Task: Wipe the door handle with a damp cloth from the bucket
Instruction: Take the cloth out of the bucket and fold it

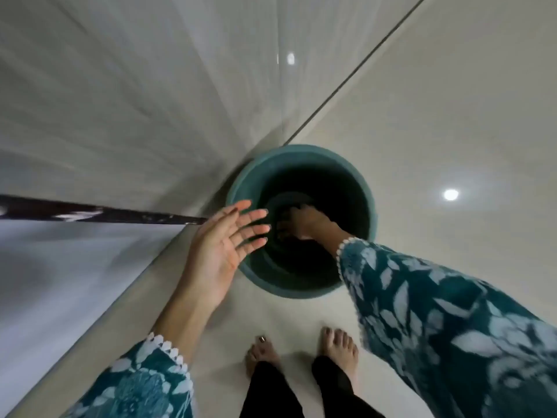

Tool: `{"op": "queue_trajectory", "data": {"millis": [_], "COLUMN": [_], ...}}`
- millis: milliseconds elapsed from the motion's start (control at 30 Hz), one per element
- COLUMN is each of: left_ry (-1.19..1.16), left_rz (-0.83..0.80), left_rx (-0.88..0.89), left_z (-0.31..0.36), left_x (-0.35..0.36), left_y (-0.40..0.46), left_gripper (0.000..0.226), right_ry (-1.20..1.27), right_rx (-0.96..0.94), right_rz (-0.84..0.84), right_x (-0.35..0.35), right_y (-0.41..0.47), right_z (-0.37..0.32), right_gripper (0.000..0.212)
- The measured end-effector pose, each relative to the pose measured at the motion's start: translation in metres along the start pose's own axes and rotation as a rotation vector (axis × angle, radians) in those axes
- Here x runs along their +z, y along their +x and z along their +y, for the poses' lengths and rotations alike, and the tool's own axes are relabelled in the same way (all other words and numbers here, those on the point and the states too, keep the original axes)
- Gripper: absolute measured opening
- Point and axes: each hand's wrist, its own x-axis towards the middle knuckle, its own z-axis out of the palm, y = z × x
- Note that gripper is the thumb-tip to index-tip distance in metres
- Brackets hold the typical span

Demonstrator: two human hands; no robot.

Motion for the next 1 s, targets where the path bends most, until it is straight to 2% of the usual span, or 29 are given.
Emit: {"op": "queue_trajectory", "data": {"millis": [133,200,333,500,667,733,767,833,933,1000], "left_ry": [0.022,0.028,0.040,0.018,0.061,0.159,0.244,0.447,0.904,1.089], "left_rz": [-0.036,-0.031,0.009,0.091,0.153,0.163,0.149,0.086,-0.071,-0.134], "left_rx": [0.030,0.035,0.033,-0.012,-0.007,0.058,0.111,0.215,0.389,0.425], "left_z": [-0.022,-0.027,-0.020,0.008,0.065,0.096,0.112,0.145,0.199,0.229], "left_x": [-0.012,-0.016,-0.022,-0.016,0.018,0.040,0.050,0.072,0.103,0.118], "left_y": [0.028,0.028,0.003,-0.061,-0.144,-0.183,-0.203,-0.246,-0.312,-0.351], "left_gripper": [0.029,0.030,0.029,0.028,0.018,0.015,0.021,0.036,0.068,0.081], "right_ry": [-0.125,-0.147,-0.127,-0.010,0.247,0.313,0.342,0.369,0.383,0.396], "right_rx": [0.077,0.059,0.057,0.047,-0.016,-0.067,-0.099,-0.191,-0.337,-0.466], "right_rz": [-0.150,-0.129,-0.093,-0.001,0.145,0.184,0.208,0.235,0.255,0.241], "right_x": [0.012,0.017,0.014,-0.018,-0.089,-0.123,-0.140,-0.175,-0.225,-0.254], "right_y": [0.052,0.060,0.038,-0.061,-0.213,-0.285,-0.322,-0.398,-0.498,-0.549], "right_z": [0.003,0.000,-0.004,-0.021,-0.055,-0.069,-0.077,-0.094,-0.118,-0.131], "right_gripper": [0.070,0.076,0.064,0.045,0.037,0.037,0.038,0.037,0.033,0.036]}}
